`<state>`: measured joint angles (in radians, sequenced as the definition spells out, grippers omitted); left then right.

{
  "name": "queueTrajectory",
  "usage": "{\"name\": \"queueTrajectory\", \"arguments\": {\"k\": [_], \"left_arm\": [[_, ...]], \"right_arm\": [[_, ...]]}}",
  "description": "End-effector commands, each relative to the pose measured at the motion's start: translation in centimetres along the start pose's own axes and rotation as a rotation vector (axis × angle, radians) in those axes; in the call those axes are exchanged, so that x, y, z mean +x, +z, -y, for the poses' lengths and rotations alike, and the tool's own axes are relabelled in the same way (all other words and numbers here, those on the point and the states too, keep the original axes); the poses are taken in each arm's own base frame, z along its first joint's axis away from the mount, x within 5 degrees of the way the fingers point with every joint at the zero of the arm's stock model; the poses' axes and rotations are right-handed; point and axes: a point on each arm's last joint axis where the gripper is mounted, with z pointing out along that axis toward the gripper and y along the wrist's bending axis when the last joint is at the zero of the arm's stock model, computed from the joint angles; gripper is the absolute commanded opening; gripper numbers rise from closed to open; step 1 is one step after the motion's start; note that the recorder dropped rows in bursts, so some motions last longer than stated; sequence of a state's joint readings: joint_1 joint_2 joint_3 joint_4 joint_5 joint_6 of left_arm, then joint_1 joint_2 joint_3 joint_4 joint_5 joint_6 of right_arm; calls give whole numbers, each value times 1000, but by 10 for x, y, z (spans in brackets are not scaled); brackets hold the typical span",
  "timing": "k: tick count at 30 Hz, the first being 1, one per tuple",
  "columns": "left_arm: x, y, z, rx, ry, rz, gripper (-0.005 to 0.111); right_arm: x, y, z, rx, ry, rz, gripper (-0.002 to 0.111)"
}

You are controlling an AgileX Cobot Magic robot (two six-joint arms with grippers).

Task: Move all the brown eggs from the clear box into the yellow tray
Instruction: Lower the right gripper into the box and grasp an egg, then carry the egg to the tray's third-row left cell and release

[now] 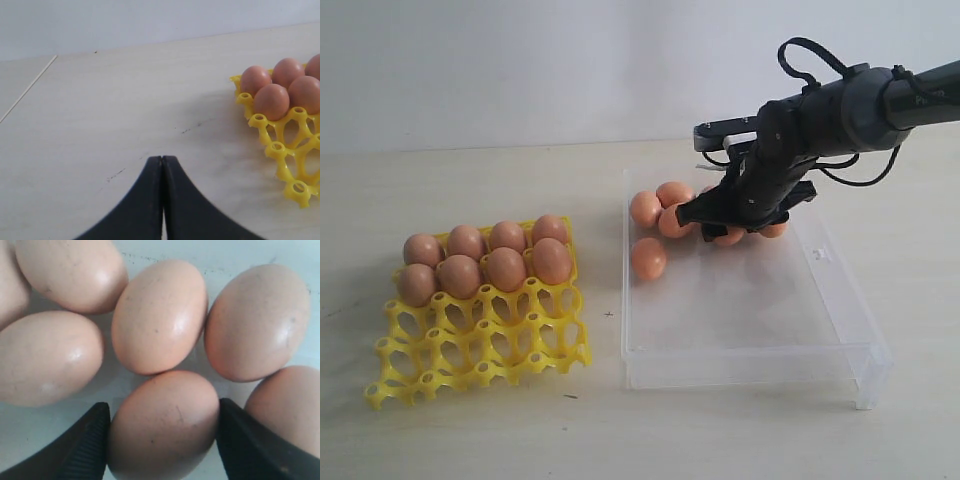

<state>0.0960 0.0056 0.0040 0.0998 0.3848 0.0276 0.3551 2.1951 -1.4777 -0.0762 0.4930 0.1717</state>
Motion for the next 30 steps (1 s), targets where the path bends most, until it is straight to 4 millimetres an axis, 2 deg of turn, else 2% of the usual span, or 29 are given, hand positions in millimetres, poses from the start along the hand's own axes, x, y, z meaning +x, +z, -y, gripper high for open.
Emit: {"name": "queueTrajectory", "arguments": {"k": [1,3,5,9,11,14,19,25,30], "left_arm": [[-2,-1,0,4,-3,18,0],[-2,-1,0,4,-3,18,0],[-2,-1,0,4,-3,18,0],[-2,-1,0,4,-3,18,0],[-2,-1,0,4,-3,18,0],[-2,-1,0,4,-3,18,0],[-2,-1,0,4,-3,18,0],[-2,-1,0,4,-3,18,0],[-2,-1,0,4,-3,18,0]], "right_arm": [[0,-2,2,6,18,-15,13],[2,-4,3,13,13,-46,0],[4,-14,-3,18,-20,-80,0],[12,-40,-43,-10,-167,-132,0],[14,-52,-61,-44,-215,-29,0],[20,-73,-95,-138,-294,223,0],[29,-89,-143,-272,-405,475,0],[41,-93,-194,-422,-559,690,0],[50,-79,-218,-505,-581,758,0]]}}
